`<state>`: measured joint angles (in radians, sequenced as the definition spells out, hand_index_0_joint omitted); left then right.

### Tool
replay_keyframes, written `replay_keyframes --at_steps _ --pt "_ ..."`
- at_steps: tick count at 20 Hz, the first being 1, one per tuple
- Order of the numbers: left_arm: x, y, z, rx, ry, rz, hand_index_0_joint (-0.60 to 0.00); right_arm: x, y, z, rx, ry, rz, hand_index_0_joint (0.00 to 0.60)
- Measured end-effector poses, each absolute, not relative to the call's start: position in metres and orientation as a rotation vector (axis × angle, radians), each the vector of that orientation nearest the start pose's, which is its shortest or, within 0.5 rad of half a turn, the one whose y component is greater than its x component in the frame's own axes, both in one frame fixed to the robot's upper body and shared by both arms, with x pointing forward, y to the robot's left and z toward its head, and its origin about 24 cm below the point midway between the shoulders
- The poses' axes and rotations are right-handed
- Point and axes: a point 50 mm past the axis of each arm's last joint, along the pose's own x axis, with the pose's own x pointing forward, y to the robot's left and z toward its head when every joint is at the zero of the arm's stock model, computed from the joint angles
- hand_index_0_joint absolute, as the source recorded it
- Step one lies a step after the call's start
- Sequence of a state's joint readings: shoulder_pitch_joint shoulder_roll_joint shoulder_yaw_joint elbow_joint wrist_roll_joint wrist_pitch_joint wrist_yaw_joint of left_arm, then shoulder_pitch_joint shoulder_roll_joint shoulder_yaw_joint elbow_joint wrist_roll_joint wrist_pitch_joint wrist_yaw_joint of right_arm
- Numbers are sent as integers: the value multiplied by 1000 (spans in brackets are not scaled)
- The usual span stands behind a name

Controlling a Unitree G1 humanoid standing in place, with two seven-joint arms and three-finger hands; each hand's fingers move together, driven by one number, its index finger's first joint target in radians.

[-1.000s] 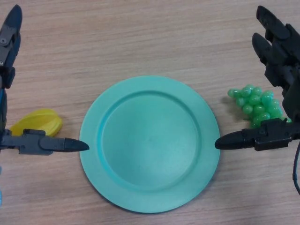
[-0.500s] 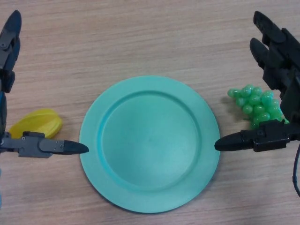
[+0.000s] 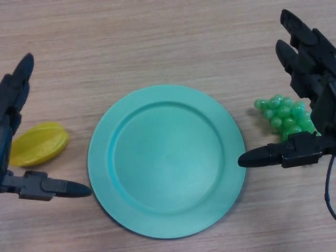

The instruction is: Pick up the yellow starfruit and place it on the plate

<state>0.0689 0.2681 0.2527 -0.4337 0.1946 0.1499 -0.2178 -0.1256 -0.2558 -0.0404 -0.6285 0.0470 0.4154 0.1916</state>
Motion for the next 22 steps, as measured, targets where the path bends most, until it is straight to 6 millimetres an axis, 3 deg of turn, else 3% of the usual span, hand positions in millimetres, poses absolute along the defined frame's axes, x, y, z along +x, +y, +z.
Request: replay_keyframes --at_steps 2,6,12,16,17,20,21,22 --pt "229 240 130 655 -169 82 0 242 -161 176 -246 -310 219 0" --pt "240 250 117 738 -113 97 0 242 -163 175 -229 -305 220 0" --pt "261 249 106 891 -32 85 0 237 -166 181 -178 -334 214 0" --pt "262 249 100 981 -15 119 0 234 -166 182 -180 -332 212 0" --pt "262 250 100 1031 -17 128 -50 234 -166 183 -180 -332 211 0" --pt "261 252 100 1066 -21 132 -450 234 -167 183 -181 -334 207 0" --pt "261 252 100 1065 -23 134 -550 234 -167 183 -181 -334 207 0" --pt "261 252 100 1048 -35 153 -600 234 -167 183 -181 -334 207 0"
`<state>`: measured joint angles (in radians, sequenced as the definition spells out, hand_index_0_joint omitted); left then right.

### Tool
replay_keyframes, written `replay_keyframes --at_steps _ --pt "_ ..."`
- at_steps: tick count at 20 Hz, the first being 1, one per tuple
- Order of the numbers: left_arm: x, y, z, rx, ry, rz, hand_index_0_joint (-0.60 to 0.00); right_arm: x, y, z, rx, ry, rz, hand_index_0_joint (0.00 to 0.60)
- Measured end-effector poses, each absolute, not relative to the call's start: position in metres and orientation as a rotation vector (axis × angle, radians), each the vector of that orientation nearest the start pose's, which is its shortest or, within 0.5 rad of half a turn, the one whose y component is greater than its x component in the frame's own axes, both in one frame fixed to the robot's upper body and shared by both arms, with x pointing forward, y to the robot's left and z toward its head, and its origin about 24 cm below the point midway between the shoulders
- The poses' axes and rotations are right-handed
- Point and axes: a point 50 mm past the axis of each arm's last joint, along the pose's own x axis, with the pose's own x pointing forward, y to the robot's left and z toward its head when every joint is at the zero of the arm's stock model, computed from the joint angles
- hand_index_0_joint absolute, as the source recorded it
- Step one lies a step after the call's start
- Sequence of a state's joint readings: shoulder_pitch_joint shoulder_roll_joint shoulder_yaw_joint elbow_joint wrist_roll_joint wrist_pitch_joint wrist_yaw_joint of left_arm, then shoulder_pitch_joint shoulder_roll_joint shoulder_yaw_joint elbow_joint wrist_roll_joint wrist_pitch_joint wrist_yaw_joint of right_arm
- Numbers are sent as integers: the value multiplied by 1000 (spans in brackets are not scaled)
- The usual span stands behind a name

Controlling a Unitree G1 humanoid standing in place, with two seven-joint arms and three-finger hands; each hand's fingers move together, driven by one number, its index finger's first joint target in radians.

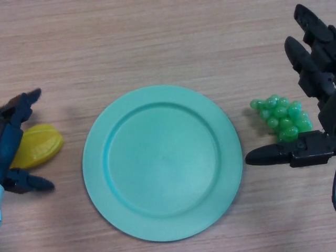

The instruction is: Pick up the yellow starfruit and place it on the plate

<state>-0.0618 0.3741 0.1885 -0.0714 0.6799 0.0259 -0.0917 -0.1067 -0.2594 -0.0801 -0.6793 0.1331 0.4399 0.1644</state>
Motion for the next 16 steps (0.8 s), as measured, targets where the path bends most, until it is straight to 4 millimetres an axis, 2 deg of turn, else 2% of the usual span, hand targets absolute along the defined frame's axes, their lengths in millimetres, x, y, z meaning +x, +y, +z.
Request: replay_keyframes --at_steps 9,12,16 --pt "259 252 101 1051 -48 174 -600 236 -166 184 -179 -327 194 0" --pt "258 256 119 1077 -116 233 -600 236 -166 185 -181 -326 194 0" --pt "257 245 150 1077 -264 267 -600 236 -166 185 -182 -327 200 0"
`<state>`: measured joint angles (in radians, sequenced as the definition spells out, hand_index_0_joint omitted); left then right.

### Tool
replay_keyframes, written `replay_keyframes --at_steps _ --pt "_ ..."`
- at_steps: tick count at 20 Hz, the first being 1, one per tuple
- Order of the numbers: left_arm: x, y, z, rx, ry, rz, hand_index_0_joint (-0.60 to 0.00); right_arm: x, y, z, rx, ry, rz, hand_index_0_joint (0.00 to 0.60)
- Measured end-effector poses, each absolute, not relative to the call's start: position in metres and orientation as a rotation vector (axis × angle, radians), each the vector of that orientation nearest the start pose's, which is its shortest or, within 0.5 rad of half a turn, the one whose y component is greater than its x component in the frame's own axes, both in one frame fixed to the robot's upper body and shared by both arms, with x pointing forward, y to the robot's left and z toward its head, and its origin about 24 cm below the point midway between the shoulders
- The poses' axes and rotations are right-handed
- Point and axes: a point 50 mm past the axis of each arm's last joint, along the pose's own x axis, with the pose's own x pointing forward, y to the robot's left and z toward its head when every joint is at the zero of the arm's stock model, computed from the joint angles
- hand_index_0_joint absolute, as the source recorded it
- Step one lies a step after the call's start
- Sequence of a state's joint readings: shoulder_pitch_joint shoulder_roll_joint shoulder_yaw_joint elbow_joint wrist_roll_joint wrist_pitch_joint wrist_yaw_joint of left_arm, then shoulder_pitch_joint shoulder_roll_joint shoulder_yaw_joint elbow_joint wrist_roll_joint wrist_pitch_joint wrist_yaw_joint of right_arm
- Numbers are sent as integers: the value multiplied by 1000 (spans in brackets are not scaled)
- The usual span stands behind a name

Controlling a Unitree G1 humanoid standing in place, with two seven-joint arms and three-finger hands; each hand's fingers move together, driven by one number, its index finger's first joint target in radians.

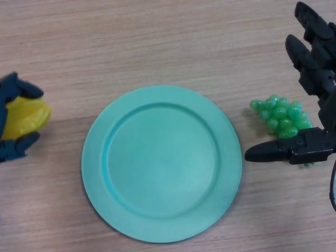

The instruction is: Pick up the yellow starfruit and place it on the plate

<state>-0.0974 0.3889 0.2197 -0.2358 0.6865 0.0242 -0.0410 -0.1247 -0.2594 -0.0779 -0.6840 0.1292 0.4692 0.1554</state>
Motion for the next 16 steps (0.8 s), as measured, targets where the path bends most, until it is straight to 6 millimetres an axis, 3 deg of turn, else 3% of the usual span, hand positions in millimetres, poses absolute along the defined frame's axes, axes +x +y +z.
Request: replay_keyframes --at_steps 1,2,3,4,5,8,13,14,16 --pt "257 243 155 1079 -287 273 -550 236 -166 185 -182 -327 200 0" --pt "258 240 159 1075 -313 278 -400 236 -166 185 -182 -327 200 0" --pt "259 238 160 1075 -320 277 -400 236 -166 185 -182 -327 200 0" --pt "259 232 160 1073 -333 264 -550 236 -166 185 -182 -327 200 0" --pt "257 222 161 1063 -356 244 -600 236 -166 185 -182 -326 199 0" --pt "254 168 157 1077 -473 18 -600 237 -165 184 -183 -320 206 0" --pt "246 154 128 1169 -322 -207 -600 237 -167 184 -185 -322 197 0" --pt "243 152 119 1185 -239 -316 -600 236 -166 185 -186 -325 198 0" --pt "237 143 113 1123 -145 -440 -600 235 -167 185 -188 -324 195 0"
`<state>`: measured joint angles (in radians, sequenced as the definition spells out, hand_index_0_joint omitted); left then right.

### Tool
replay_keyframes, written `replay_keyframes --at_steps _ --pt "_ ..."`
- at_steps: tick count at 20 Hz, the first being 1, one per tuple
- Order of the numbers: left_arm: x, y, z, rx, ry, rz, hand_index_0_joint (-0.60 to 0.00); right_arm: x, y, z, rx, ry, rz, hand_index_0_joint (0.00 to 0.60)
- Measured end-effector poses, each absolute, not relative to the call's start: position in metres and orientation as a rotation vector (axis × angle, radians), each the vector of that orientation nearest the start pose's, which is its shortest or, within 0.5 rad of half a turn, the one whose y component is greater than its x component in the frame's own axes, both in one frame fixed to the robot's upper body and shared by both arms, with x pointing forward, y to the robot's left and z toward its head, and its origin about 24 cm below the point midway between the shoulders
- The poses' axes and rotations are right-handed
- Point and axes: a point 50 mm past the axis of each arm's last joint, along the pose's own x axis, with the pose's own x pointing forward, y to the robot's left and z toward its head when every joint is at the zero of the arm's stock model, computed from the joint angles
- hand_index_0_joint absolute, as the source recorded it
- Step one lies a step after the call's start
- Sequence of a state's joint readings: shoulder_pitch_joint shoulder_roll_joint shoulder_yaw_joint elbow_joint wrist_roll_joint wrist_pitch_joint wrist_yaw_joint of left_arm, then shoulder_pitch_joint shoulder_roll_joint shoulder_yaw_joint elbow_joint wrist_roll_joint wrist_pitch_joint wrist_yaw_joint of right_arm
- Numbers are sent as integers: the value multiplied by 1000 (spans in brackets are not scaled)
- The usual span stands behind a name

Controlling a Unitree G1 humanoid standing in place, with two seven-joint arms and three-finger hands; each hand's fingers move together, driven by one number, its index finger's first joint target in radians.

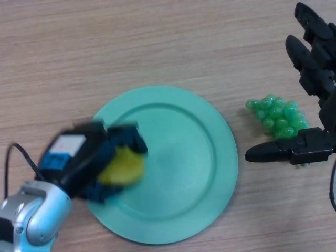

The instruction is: Pick up the yellow starfruit and place it on the plate

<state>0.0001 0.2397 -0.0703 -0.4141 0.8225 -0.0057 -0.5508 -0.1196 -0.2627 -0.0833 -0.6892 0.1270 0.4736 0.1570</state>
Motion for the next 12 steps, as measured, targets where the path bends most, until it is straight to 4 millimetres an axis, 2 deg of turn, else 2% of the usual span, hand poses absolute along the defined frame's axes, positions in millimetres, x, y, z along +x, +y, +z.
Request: replay_keyframes --at_steps 1,3,4,5,6,8,12 --pt "238 138 114 1053 -154 -449 -600 235 -167 185 -187 -319 197 0" --pt "240 131 118 997 -194 -450 -403 235 -167 185 -191 -317 197 0" --pt "240 132 117 1003 -188 -450 -251 235 -167 186 -193 -319 195 0" --pt "241 132 116 1007 -182 -451 -152 235 -168 186 -193 -318 194 0" --pt "242 134 111 1027 -164 -448 -17 234 -167 186 -193 -318 195 0" --pt "245 138 103 1198 -142 -440 0 233 -168 185 -193 -316 195 0" --pt "245 141 103 1207 -171 -417 0 233 -167 186 -194 -321 196 0"
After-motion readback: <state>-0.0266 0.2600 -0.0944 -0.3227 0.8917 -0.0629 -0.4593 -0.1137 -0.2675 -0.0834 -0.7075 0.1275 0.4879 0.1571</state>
